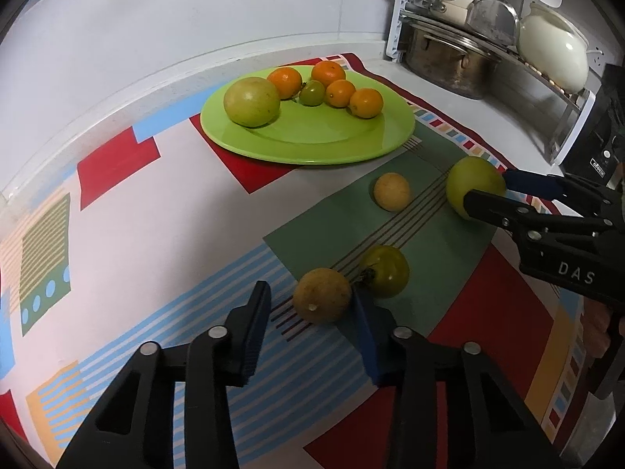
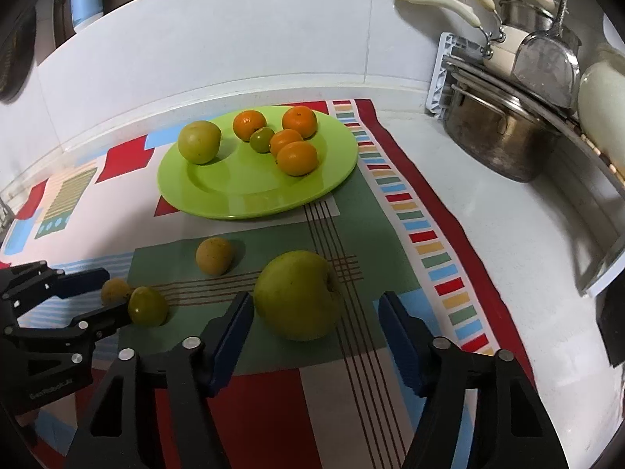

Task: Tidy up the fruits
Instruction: 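Grasp the brown round fruit with the left gripper while the right gripper grasps the large yellow-green fruit, then lift both fruits and carry them over the green plate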

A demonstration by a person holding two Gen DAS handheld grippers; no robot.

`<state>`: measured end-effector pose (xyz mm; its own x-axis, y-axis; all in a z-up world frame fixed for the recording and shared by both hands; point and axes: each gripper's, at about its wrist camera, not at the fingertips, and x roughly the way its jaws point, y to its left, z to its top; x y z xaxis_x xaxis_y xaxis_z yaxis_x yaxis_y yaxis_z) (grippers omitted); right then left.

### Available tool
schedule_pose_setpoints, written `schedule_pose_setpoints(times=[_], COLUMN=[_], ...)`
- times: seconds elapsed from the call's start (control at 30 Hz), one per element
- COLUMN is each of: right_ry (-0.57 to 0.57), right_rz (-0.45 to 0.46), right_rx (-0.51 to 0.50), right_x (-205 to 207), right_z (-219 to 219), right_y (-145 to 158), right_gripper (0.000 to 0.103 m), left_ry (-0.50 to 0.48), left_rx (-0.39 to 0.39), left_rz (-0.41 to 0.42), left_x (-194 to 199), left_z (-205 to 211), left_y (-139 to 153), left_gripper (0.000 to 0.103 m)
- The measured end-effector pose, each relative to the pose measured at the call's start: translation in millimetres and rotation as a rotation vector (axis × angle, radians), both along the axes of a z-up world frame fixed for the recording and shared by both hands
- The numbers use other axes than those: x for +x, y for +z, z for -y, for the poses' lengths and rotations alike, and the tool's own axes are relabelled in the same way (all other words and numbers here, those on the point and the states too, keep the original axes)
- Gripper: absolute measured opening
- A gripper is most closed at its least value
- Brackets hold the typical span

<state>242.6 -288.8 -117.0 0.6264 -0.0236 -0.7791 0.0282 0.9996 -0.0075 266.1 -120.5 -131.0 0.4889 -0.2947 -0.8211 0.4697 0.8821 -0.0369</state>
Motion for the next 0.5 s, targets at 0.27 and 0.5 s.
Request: schedule_pose_setpoints(times=[0.27, 0.5], right_ry=[0.021, 0.011], right_rz=[-0.023, -0.033], right_rx=[0.026, 0.037], right_x=[12, 17], right_z=[-4, -4], right_y=[-7, -11], right_gripper=[0.062, 0.051], left_ry=[0.006, 0.027], left_rx=[-0.011, -0.018], left_rz=[-0.01, -0.007], left_x=[-1, 0], left_z=[-1, -4], left_y=[1, 2], left_gripper=[0.03, 0.03])
